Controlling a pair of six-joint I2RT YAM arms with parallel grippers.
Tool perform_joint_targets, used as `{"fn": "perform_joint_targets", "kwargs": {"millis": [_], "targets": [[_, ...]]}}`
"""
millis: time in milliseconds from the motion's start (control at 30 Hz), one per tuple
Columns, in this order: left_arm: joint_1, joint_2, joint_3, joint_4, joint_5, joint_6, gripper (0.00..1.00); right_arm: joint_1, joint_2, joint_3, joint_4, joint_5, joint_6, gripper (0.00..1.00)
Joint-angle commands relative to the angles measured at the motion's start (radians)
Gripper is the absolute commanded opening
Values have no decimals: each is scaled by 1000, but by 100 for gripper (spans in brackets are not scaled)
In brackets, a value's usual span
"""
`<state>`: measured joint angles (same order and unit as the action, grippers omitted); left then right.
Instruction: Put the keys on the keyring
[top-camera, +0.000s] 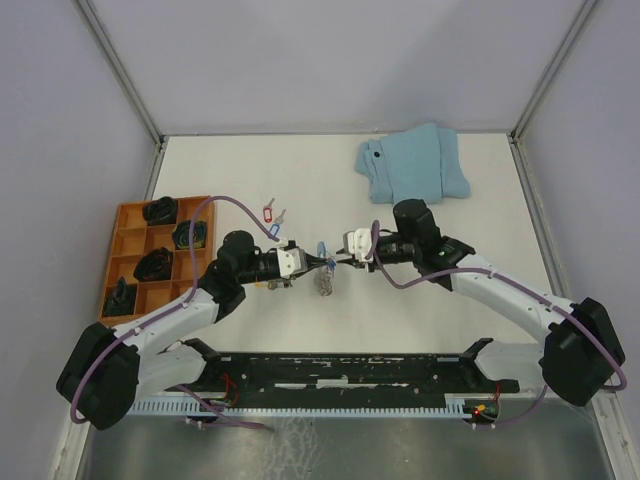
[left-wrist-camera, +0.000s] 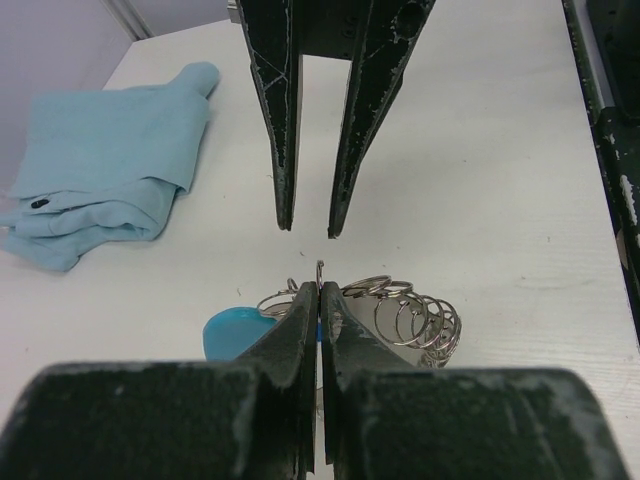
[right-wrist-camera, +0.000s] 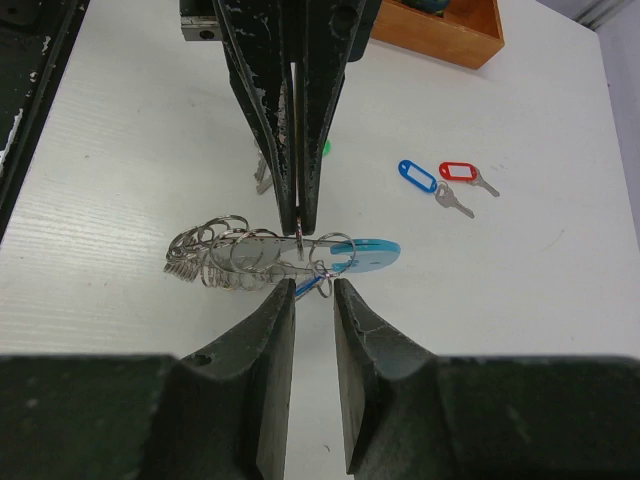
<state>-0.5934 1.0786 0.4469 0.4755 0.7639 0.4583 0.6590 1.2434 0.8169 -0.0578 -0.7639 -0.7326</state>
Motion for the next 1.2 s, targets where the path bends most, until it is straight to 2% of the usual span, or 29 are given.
{"fn": "perform_joint_targets", "kwargs": {"millis": [0, 367, 667, 1033, 1167], "targets": [[-6, -17, 44, 54, 0, -10, 3, 13, 7, 48, 8, -29, -17, 30], [-9, -8, 53, 54, 12, -21, 3, 42, 39, 66, 13, -31, -18, 30], [-11, -16, 52, 54, 13, -24, 3, 55, 51, 76, 5, -33, -14, 24], [-16, -20, 56, 54, 23, -33, 3, 61, 54, 78, -20, -5, -24, 12], [-16, -22, 54, 55, 26, -36, 3, 62, 44, 74, -40, 35, -30, 3]]}}
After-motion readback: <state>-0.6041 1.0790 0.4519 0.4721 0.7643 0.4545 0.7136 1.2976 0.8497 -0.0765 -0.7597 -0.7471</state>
